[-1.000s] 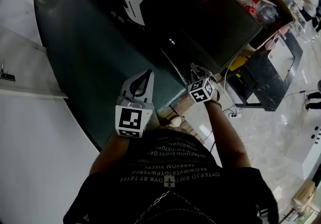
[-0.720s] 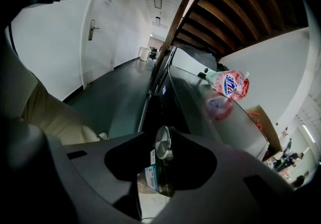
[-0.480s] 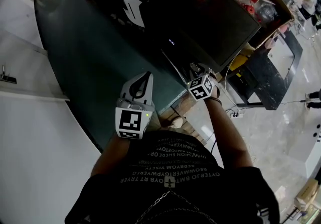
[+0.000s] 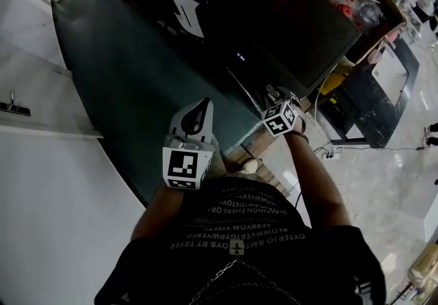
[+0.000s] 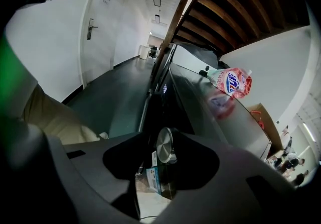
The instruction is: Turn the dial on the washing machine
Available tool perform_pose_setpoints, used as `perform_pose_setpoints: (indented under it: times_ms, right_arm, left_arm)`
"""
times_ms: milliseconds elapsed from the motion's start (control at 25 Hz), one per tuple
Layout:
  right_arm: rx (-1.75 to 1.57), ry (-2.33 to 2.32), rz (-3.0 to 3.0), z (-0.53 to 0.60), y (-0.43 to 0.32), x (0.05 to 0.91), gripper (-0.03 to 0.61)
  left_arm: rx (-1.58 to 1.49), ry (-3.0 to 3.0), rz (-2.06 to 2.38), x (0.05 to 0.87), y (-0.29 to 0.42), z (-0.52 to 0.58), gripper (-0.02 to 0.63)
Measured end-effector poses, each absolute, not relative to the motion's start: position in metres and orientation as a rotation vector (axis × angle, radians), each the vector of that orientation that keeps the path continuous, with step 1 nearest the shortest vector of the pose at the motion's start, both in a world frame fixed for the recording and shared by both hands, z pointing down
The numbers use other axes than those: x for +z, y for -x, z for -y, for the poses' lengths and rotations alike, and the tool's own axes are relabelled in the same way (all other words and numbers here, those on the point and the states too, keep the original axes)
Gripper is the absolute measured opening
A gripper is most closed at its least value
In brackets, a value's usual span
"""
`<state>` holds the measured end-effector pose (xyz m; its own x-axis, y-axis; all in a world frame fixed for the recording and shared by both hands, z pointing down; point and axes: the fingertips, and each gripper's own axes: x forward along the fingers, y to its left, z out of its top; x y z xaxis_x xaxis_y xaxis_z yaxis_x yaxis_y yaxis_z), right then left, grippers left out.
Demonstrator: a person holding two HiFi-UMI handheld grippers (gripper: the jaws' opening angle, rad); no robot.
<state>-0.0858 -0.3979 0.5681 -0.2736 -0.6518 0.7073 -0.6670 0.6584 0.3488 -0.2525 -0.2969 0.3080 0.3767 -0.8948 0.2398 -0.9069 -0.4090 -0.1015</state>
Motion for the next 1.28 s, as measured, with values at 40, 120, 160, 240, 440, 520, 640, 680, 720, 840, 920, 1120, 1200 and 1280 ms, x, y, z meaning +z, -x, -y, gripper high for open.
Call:
perform_pose_setpoints:
  times_ms: [40,120,160,240,440,520,640,680,720,840,920,1120,1200,1280]
  right_arm:
    - [0.023,-1.031,1.982,0.396,0.084,0.569,0.163]
    - [0.030,-1.039,1.974,0.393,0.080,0.571,0.164]
    - [0.037,-1.042,1.971,0.391,0.077,0.573,0.163]
    - [0.047,-1.047,1.972,0.390,0.073,0.575,0.163]
    - [0.048,-1.069,2.012,0.387,0.072,0.566,0.161]
    - [0.046,-1.117,2.065,0.384,0.071,0.547,0.143]
    - [0.040,-1.217,2.164,0.375,0.065,0.506,0.079]
    - [0.030,-1.255,2.198,0.371,0.062,0.490,0.047]
    - [0.021,-1.290,2.231,0.368,0.059,0.474,0.015]
    - [0.015,-1.354,2.335,0.353,0.054,0.431,-0.003]
    - [0.015,-1.387,2.389,0.340,0.050,0.407,-0.003]
    - [-0.034,-1.464,2.472,0.316,0.046,0.356,-0.004]
    - [-0.059,-1.467,2.494,0.310,0.048,0.341,-0.003]
    - [-0.063,-1.462,2.502,0.307,0.049,0.335,-0.003]
  left_arm:
    - [0.400,-2.567,1.682,0.308,0.252,0.297,0.006]
    - [0.400,-2.569,1.679,0.308,0.251,0.297,0.006]
    - [0.400,-2.570,1.678,0.308,0.250,0.297,0.006]
    - [0.401,-2.573,1.673,0.308,0.248,0.298,0.006]
    - [0.403,-2.589,1.663,0.307,0.243,0.298,0.006]
    - [0.398,-2.590,1.676,0.303,0.244,0.298,0.006]
    - [0.376,-2.573,1.705,0.300,0.250,0.299,0.006]
    - [0.367,-2.567,1.713,0.299,0.252,0.299,0.006]
    - [0.358,-2.563,1.720,0.297,0.253,0.300,0.006]
    - [0.328,-2.558,1.738,0.291,0.256,0.302,0.006]
    - [0.320,-2.562,1.748,0.288,0.256,0.302,0.006]
    - [0.300,-2.583,1.748,0.280,0.252,0.303,0.006]
    - [0.300,-2.589,1.746,0.278,0.250,0.302,0.006]
    - [0.301,-2.593,1.743,0.276,0.249,0.301,0.006]
